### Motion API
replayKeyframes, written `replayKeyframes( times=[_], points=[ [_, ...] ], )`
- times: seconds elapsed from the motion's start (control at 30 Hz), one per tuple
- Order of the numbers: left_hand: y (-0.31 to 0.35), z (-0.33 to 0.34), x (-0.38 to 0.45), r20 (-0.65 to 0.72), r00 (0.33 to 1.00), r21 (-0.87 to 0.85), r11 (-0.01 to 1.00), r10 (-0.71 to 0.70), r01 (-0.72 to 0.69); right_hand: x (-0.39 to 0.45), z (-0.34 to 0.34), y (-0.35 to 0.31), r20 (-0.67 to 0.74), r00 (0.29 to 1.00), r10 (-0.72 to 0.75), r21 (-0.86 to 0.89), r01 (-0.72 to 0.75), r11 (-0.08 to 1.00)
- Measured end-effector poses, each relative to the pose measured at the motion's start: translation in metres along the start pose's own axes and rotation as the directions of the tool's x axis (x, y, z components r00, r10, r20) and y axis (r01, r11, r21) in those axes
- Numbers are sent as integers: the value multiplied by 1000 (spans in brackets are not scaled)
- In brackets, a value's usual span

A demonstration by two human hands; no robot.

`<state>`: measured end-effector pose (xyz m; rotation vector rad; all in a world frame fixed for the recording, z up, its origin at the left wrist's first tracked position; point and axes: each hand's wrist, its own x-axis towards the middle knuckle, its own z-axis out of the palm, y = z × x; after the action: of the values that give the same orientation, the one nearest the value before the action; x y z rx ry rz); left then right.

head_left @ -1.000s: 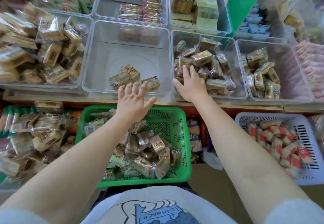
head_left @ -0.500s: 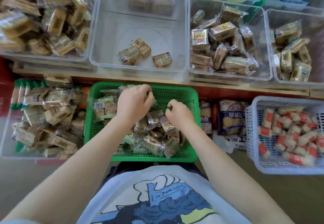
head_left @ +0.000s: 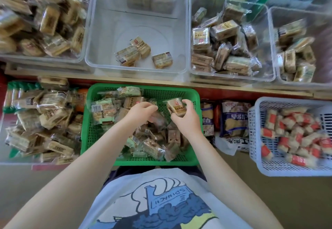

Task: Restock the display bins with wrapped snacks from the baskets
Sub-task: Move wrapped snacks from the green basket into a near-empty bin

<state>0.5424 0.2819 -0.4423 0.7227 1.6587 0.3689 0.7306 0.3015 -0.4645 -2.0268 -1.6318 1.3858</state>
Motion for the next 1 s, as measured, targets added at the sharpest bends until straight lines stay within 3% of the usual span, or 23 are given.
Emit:
replayKeyframes(
  times=[0.07,0.17,0.23,0.33,0.43,0.53,0.6,0.67,0.73,0.87,1.0],
  points=[
    [18,10,-2,69,998,-173,985,5,7,-14,-19,-21,-83,982,-172,49,176,983],
    [53,21,-13,85,989,-422,904,118,-71,-30,-44,-45,-83,935,-346,93,353,931],
    [75,20,-21,44,981,-499,855,187,-141,-36,-62,-58,-70,945,-321,214,328,920],
    [101,13,-29,84,951,-521,827,297,-212,-33,-93,-69,-4,984,-175,507,153,848],
    [125,15,-31,39,919,-358,864,392,-353,-25,-121,-72,102,983,-156,542,76,837],
    [136,17,-22,-172,880,-60,887,442,-457,-6,-145,-72,-6,999,-51,575,45,817],
    [131,13,-8,-292,809,299,852,511,-430,18,-168,-73,-105,989,103,689,-3,725],
    [118,6,6,-318,779,551,774,540,-312,49,-191,-75,-174,959,226,801,4,599],
    [105,3,18,-316,782,626,737,537,-253,77,-207,-74,-183,942,283,839,-1,545],
    [94,4,28,-380,722,588,754,578,-293,97,-213,-71,-197,908,369,721,-121,683],
    [92,7,31,-409,693,583,754,594,-302,62,-187,-82,-347,919,190,552,36,833]
  ],
)
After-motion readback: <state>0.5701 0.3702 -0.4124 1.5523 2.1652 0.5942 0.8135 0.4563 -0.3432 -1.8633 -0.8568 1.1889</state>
